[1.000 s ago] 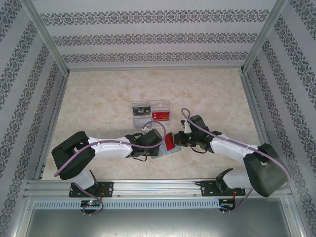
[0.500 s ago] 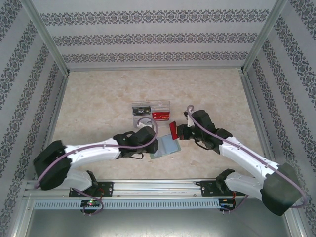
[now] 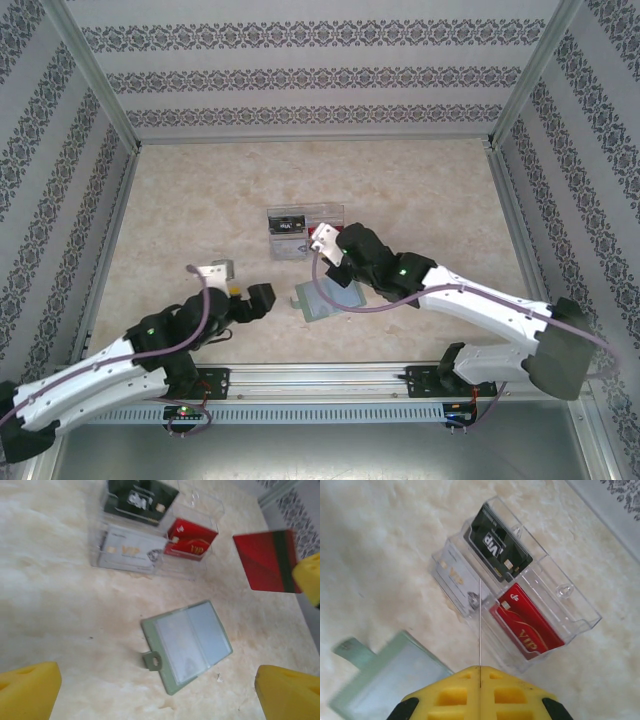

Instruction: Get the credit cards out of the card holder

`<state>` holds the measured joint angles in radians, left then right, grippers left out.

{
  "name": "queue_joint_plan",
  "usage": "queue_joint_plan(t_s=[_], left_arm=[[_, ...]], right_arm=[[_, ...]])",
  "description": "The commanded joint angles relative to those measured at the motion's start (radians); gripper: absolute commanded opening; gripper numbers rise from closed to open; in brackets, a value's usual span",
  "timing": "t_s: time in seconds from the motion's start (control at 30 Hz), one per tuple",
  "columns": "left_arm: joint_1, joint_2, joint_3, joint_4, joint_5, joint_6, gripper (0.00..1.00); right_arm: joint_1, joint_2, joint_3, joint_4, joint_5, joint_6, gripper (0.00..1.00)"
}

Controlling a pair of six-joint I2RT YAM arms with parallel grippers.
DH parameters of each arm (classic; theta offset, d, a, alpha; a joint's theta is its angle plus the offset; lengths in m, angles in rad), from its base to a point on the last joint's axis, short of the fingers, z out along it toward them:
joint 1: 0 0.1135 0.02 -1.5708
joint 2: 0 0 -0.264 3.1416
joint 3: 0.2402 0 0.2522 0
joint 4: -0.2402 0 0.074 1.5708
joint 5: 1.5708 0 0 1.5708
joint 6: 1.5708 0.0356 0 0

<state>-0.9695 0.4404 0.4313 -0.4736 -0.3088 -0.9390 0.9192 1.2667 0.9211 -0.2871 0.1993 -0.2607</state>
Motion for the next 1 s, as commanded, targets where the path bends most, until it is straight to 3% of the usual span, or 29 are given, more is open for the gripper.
queue_joint_plan(t_s=[0.0,0.13,0.23,0.53,0.77,0.97], left_arm=[[-0.011,-0.164,-0.033,-0.164,-0.084,-0.024,1.00],[-0.011,-0.340,-0.080,-0.238,-0.094,-0.028,1.00],[-0.011,-0.411,-0.097,-0.279,-0.088,-0.032,1.00],[-0.011,-0.413,-0.092,-0.302,-0.065,-0.024,1.00],[-0.011,-0.412,-0.097,-0.308,-0.066,-0.034,1.00],[-0.011,-0.414,-0.089,-0.329,-0.086,-0.040,1.00]], right_arm=[[0.002,0.071,0.049,-0.058,0.095,-0.302,0.00],[0.006,0.119,0.033,-0.017,0.123,-0.557,0.00],[-0.014,0.142,0.029,0.025,0.131,-0.662,0.00],[-0.137,0.221,0.118,0.013,-0.009,-0.706,0.00],[-0.175,0.264,0.148,0.017,-0.098,-0.674,0.00],[-0.178,0.317,0.165,0.037,-0.090,-0.688,0.00]])
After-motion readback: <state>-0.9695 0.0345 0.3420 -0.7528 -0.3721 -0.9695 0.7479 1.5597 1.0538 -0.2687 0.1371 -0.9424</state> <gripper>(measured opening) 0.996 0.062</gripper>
